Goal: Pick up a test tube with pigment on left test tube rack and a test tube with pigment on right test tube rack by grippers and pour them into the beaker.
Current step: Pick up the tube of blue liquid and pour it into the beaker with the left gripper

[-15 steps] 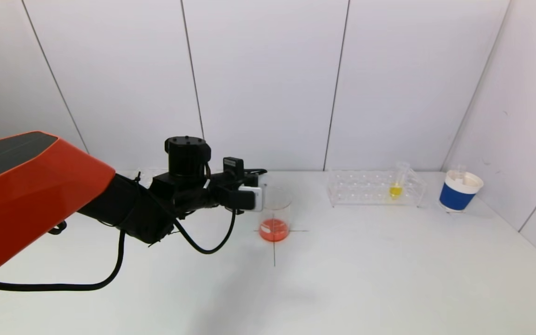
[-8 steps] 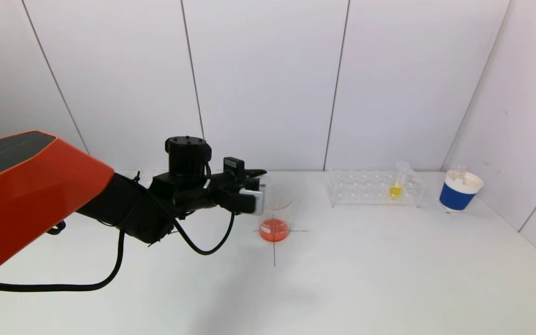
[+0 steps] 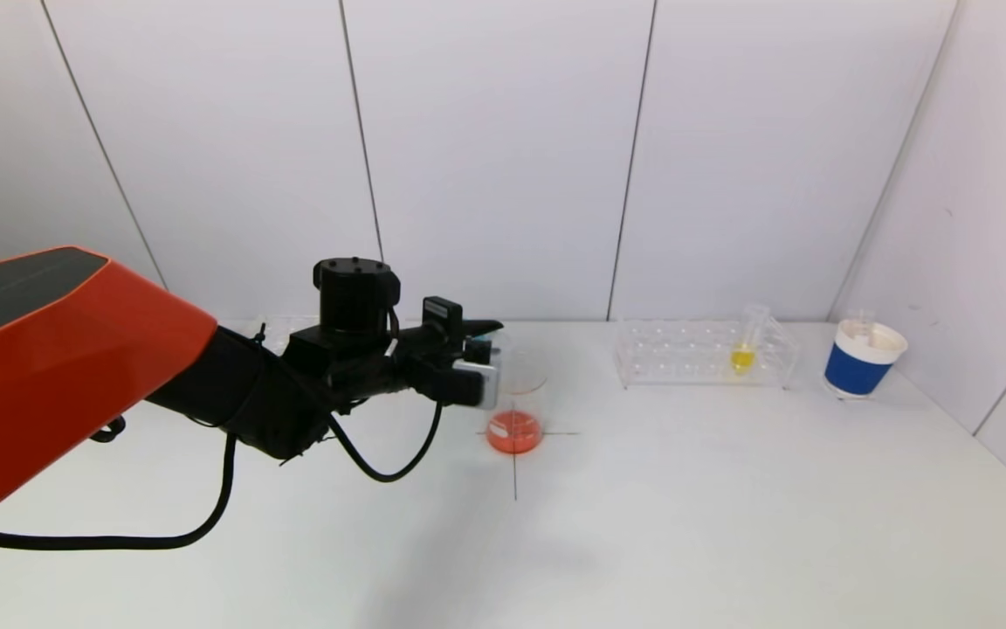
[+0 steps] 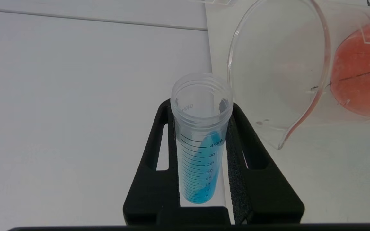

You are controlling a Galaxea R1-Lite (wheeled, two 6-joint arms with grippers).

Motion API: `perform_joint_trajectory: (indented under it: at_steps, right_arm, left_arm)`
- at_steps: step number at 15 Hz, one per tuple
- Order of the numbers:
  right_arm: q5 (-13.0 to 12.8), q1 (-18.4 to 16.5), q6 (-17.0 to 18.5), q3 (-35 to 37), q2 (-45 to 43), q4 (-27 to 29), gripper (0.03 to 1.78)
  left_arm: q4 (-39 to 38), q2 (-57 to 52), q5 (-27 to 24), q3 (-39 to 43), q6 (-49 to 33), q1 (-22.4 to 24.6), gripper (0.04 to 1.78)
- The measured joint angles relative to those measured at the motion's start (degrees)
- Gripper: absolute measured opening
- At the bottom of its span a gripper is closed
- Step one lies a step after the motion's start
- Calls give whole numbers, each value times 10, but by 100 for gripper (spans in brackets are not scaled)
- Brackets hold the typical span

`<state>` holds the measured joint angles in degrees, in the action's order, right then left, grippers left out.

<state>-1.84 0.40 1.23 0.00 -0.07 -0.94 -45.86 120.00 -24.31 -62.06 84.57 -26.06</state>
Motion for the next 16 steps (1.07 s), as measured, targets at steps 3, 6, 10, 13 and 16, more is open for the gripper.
perform_joint_trajectory:
  at_steps: [3,6,10,13,16]
  right_arm:
    - [0,0,0,0,0,0,177]
    - [0,0,0,0,0,0,177]
    - [0,0,0,0,0,0,177]
    - [0,0,0,0,0,0,177]
    - [0,0,0,0,0,0,177]
  left_arm:
    - [0,0,2,1,7,-2,44]
    - [0,0,7,1,14,-2,44]
    - [0,0,13,2,21,-2,44]
    - [0,0,17,0,28,-2,44]
    - [0,0,30,-1,33,-9,44]
